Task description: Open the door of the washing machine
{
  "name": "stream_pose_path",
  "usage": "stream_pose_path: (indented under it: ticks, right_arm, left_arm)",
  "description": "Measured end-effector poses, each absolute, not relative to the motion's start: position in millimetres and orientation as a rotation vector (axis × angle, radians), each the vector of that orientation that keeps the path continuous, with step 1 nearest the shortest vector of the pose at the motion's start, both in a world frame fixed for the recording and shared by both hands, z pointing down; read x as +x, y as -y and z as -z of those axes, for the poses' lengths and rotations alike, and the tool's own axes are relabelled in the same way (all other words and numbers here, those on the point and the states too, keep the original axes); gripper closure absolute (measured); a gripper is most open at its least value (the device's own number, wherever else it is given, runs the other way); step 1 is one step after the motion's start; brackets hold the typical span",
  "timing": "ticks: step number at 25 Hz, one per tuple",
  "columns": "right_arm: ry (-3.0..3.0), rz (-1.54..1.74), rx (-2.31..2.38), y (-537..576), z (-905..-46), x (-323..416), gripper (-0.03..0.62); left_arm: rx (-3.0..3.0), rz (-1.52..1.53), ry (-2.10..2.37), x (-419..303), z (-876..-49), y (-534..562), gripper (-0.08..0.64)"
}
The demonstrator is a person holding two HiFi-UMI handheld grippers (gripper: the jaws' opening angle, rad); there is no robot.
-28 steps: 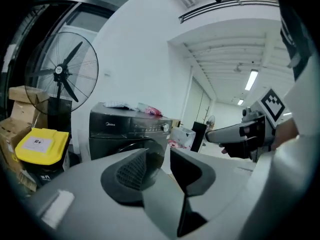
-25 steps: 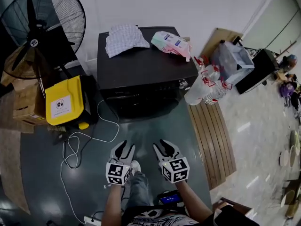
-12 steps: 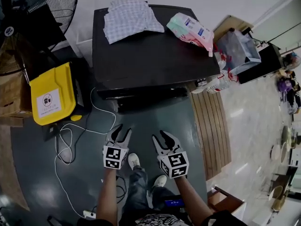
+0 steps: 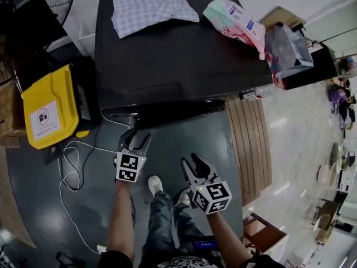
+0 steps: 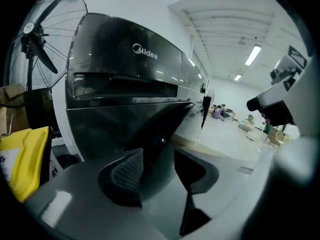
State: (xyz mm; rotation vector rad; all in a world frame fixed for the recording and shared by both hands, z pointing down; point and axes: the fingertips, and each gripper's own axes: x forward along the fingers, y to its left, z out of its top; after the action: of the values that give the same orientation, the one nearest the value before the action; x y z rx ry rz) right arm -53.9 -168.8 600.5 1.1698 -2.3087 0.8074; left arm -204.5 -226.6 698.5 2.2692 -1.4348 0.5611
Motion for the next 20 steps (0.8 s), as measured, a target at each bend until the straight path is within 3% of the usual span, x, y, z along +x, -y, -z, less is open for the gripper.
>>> stream_pose_path:
  ticks: [9,14,20]
  right_arm:
    - [2.292,-0.845,1.139,165.3,-621.0,-50.2,0.454]
    - [2.269,-0.862,1.151,160.3,-628.4,-37.8,0.457]
    - [2.279,-0.87,1.178,161.0,-627.2,-28.6,0.477]
  left_arm:
    - [2.308,-0.644,1.31,-192.3,-730.1,251.6,0.347]
    - [2.332,-0.646,1.229,-184.4,-736.3,255.2,0.391]
    - [2.319,-0.626,1.293,-184.1,-735.0,254.3,0.393]
